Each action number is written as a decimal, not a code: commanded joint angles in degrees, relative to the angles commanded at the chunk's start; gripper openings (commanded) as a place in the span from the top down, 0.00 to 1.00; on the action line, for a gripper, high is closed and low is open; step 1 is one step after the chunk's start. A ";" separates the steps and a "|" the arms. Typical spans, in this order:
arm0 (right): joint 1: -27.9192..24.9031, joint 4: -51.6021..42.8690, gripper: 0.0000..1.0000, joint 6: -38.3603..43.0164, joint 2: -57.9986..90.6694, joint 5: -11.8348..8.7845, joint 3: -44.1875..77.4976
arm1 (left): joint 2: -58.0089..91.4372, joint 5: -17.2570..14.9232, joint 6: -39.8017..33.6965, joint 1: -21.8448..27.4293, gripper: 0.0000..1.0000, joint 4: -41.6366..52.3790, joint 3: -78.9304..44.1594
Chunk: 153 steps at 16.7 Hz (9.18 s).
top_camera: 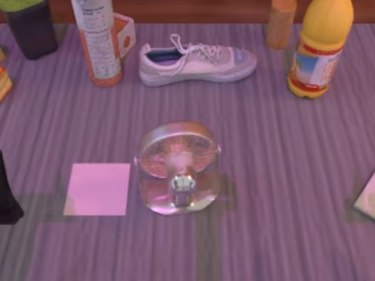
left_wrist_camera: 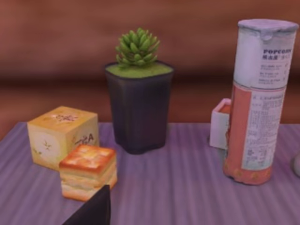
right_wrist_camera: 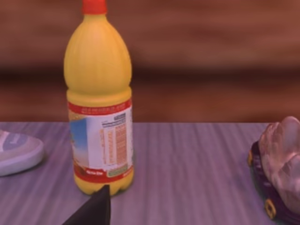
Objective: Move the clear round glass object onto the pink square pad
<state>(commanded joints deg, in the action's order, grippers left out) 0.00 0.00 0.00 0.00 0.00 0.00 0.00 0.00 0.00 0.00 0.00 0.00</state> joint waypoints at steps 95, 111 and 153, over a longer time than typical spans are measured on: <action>0.00 0.00 0.00 0.00 0.00 0.00 0.00 | 124.09 1.19 38.32 36.13 1.00 91.08 -122.92; 0.00 0.00 0.00 0.00 0.00 0.00 0.00 | 108.38 6.34 -65.69 28.96 1.00 89.21 -102.52; 0.00 0.00 0.00 0.00 0.00 0.00 0.00 | 99.93 1.46 -112.70 23.40 0.00 70.30 -80.86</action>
<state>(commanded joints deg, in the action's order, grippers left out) 0.00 0.00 0.00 0.00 0.00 0.00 99.93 1.46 -112.70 23.40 70.30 -80.86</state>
